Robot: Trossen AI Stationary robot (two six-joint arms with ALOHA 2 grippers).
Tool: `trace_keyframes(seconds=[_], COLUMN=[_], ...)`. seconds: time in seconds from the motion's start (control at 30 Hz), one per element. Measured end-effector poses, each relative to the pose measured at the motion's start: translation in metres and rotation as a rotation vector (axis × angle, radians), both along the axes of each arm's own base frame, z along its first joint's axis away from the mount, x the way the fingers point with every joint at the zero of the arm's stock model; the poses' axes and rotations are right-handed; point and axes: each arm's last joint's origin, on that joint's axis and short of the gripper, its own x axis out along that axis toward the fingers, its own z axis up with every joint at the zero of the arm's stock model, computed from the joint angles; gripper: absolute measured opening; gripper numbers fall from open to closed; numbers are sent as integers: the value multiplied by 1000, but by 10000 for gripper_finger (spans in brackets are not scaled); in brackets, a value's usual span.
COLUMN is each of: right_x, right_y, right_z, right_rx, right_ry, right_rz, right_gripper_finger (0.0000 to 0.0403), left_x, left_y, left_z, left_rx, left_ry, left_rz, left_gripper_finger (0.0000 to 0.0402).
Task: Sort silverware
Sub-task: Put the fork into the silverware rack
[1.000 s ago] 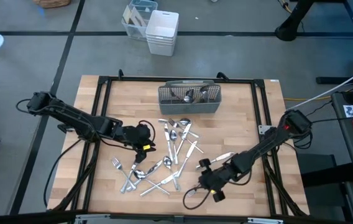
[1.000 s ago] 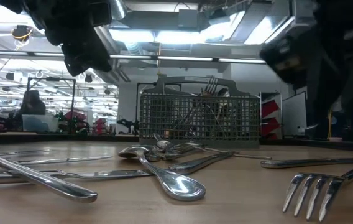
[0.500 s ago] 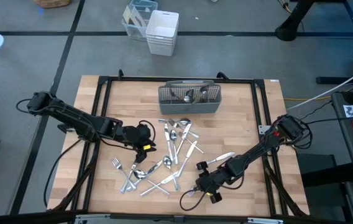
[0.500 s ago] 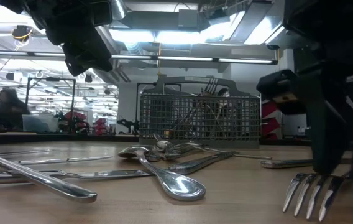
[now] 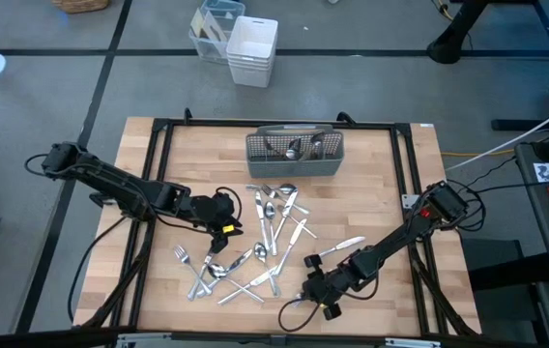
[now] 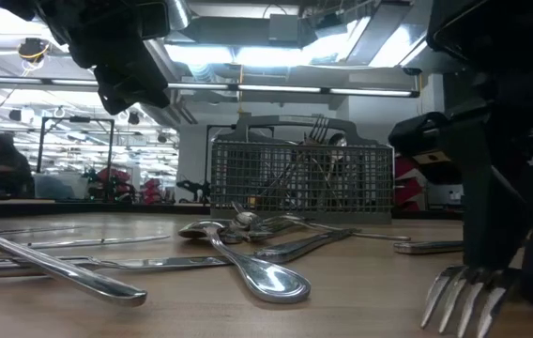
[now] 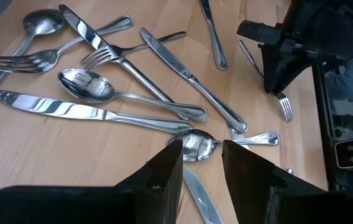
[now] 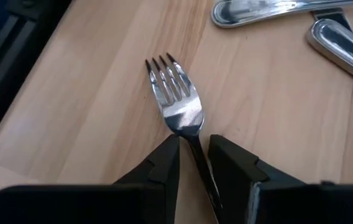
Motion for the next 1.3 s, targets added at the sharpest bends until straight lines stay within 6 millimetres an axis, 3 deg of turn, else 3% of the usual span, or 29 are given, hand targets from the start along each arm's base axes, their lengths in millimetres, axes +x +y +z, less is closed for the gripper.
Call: trace_keyframes(seconds=[0.27,0.5,0.73,1.03,1.3], right_x=[2,2,4,13,21], right_y=[-1,-1,-14,-54,-111], right_z=[0,5,29,80,126], right_rx=[-3,11,27,18,-207], right_ry=[-17,-22,-61,-187,-403], right_rz=[-12,-8,-46,-94,-197], right_gripper_finger=[12,19,10,5,4], left_x=[0,0,0,0,1], left_y=[0,0,0,0,0], left_z=[0,0,1,1,1], left_rx=[0,0,-2,6,21], left_ry=[0,-1,-7,-8,-11], left_rz=[0,0,0,-2,-14], left_gripper_finger=[107,107,107,107,107])
